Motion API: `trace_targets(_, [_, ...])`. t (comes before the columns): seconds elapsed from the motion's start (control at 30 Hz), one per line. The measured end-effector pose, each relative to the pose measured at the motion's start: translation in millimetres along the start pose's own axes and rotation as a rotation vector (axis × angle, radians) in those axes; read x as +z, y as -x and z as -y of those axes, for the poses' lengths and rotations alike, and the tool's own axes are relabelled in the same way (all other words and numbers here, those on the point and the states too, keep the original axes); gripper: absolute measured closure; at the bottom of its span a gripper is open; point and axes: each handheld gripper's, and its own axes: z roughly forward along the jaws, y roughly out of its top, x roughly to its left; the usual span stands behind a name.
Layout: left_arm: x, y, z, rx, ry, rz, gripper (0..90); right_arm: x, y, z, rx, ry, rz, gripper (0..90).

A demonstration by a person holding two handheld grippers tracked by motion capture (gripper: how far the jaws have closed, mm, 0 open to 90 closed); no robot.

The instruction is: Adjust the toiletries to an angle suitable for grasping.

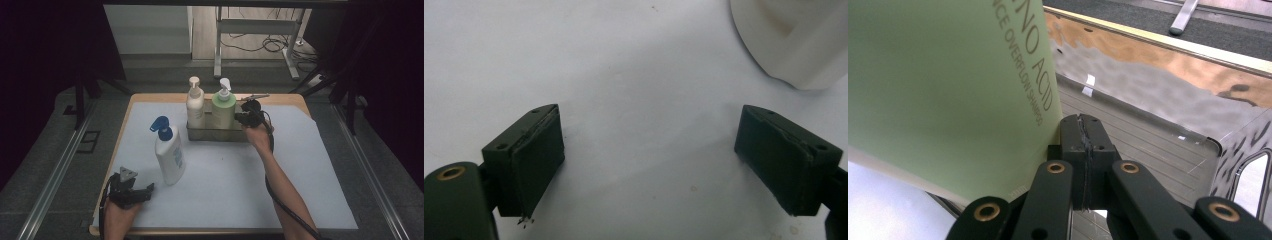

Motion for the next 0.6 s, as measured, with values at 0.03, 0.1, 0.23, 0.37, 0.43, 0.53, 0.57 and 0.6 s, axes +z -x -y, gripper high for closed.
trace_targets(0.03, [0.0,0.0,0.0,0.0,0.0,0.0,12.1,0.2,0.1,0.1,0.002,0.002,-0.003,89.9])
trace_targets(0.1, [0.0,0.0,0.0,0.0,0.0,0.0,12.1,0.3,-0.1,0.1,0.007,0.0,-0.008,90.0])
trace_targets(0.23, [0.0,0.0,0.0,0.0,0.0,0.0,12.1,2.0,-3.3,0.3,0.001,-0.002,-0.018,90.0])
trace_targets(0.37, [0.0,0.0,0.0,0.0,0.0,0.0,12.1,3.3,-6.7,0.0,-0.001,0.001,-0.019,90.0])
trace_targets(0.43, [0.0,0.0,0.0,0.0,0.0,0.0,12.1,3.7,-7.6,-0.2,-0.003,-0.003,-0.023,89.9])
trace_targets(0.53, [0.0,0.0,0.0,0.0,0.0,0.0,12.1,4.9,-10.3,0.0,-0.011,-0.004,-0.028,89.9])
trace_targets(0.57, [0.0,0.0,0.0,0.0,0.0,0.0,12.1,5.1,-11.1,0.1,-0.012,-0.004,-0.028,89.9])
trace_targets(0.6, [0.0,0.1,0.0,0.0,0.0,0.0,12.1,5.5,-11.9,0.1,-0.017,-0.007,-0.029,89.9])
